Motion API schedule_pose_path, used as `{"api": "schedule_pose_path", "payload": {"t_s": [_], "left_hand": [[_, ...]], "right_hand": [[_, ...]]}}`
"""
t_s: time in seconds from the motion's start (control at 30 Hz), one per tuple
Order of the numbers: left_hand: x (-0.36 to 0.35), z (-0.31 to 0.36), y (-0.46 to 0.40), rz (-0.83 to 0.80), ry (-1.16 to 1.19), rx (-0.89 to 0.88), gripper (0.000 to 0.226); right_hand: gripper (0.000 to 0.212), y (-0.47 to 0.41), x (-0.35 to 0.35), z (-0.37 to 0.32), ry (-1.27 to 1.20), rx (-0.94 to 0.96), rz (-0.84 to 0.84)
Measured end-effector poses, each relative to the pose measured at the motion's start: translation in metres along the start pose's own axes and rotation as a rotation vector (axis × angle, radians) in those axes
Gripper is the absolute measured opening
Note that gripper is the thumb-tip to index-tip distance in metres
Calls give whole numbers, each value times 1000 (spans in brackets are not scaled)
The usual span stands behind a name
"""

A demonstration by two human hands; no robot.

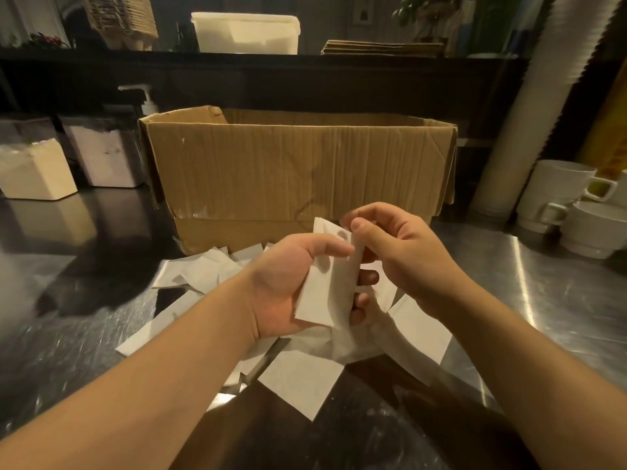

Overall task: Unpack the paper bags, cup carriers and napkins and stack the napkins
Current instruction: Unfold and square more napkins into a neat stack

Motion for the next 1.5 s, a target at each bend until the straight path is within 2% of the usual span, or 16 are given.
{"api": "schedule_pose_path", "payload": {"t_s": [0.17, 0.3, 0.37, 0.47, 0.57, 0.73, 0.87, 0.93, 1.0, 1.1, 1.2, 1.27, 1.33, 1.4, 1.5], "left_hand": [[4, -1, -4, -2, -88, -51, 61], [6, 0, -4, 75, -192, -107, 52], [7, 0, -3, 108, -237, -114, 50], [8, -1, -2, 140, -291, -93, 60], [9, 0, 0, 183, -363, -101, 69], [-1, 4, 3, 119, -334, -137, 50], [-4, 1, 5, 77, -271, -92, 55], [-4, 1, 5, 91, -244, -80, 56], [-4, 0, 4, 77, -149, -42, 57], [-6, 1, 3, 8, 57, -27, 56], [-2, 5, 2, 31, 160, -83, 59], [-1, 5, 3, 57, 219, -99, 65], [2, 4, 1, 88, 243, -107, 69], [2, 4, 1, 116, 234, -115, 72], [1, 2, 1, 136, 193, -108, 70]], "right_hand": [[29, 7, 0, -8, 1, 204, -60], [26, 7, 0, -10, 67, 293, -25], [25, 5, 0, -8, 93, 287, -15], [28, 4, 0, -7, 105, 254, 0], [15, 1, 1, -2, 88, 224, 7], [15, -1, -1, 1, 105, 135, -50], [26, 3, -3, -4, 47, 99, -102], [19, 4, -4, -6, 49, 81, -118], [9, 1, 2, -5, 69, 40, -80], [13, -12, 24, 9, 125, -106, 14], [17, -29, 56, 40, 417, -356, 94], [19, -35, 71, 56, 749, -452, 49], [42, -35, 76, 71, 921, -545, -48], [49, -30, 76, 75, 975, -622, -80], [43, -23, 73, 72, 939, -668, -95]]}}
Point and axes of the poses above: each hand's wrist, its own y-axis away from the middle knuckle, its own x-axis out of the back of the hand, z = x × y, the point moved 4 cm from there along -y, towards the middle knuckle, and after that the axes turned 1 degree about -x, right-handed, at the moved point
